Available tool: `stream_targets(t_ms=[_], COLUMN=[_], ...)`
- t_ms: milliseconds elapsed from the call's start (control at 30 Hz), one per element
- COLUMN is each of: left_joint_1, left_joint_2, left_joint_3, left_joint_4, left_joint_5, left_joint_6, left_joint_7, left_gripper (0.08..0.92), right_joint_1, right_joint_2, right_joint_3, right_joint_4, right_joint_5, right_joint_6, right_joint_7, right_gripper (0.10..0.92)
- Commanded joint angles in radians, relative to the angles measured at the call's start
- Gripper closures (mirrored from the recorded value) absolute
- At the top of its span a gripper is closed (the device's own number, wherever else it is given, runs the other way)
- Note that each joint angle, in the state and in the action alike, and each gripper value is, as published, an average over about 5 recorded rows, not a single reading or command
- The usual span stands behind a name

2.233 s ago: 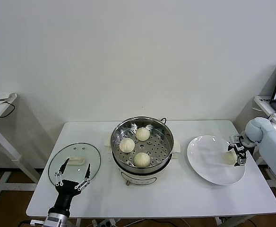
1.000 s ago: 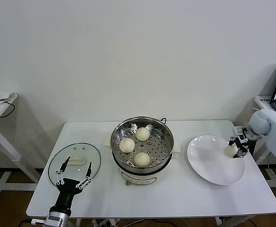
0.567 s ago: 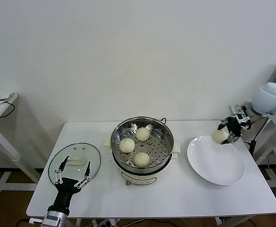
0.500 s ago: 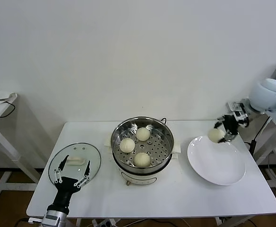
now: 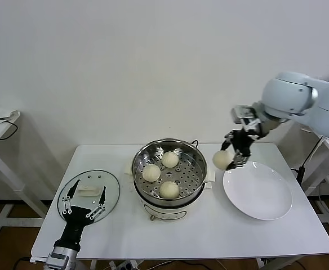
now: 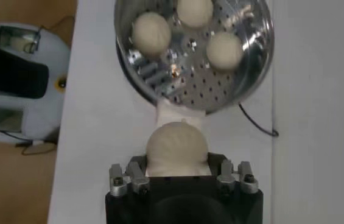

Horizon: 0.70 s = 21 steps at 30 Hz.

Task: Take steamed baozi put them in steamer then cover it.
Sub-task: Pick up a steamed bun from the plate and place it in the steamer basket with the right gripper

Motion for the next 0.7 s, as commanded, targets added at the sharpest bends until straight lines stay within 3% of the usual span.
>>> stream_targets(t_ms=[33, 700], left_joint_1=[-0.003, -0.016], left_joint_2=[0.002, 0.004], left_joint_3=[-0.007, -0.025], left_joint_4=[-0.003, 0.016], left_joint_5=[-0.005, -0.017], left_joint_6=[0.002, 0.004], left_joint_7=[0.000, 0.002], left_gripper=[0.177, 0.177], right_joint_1=[-0.098, -0.329], right_joint_2=[0.239, 0.384], right_joint_3=[0.002, 0.120], right_joint_4=[-0.074, -0.347], right_joint_5=[0.073, -0.068], right_joint_6=[-0.090, -0.090], right_joint_7=[0.060, 0.043], right_gripper=[0.364, 0.364])
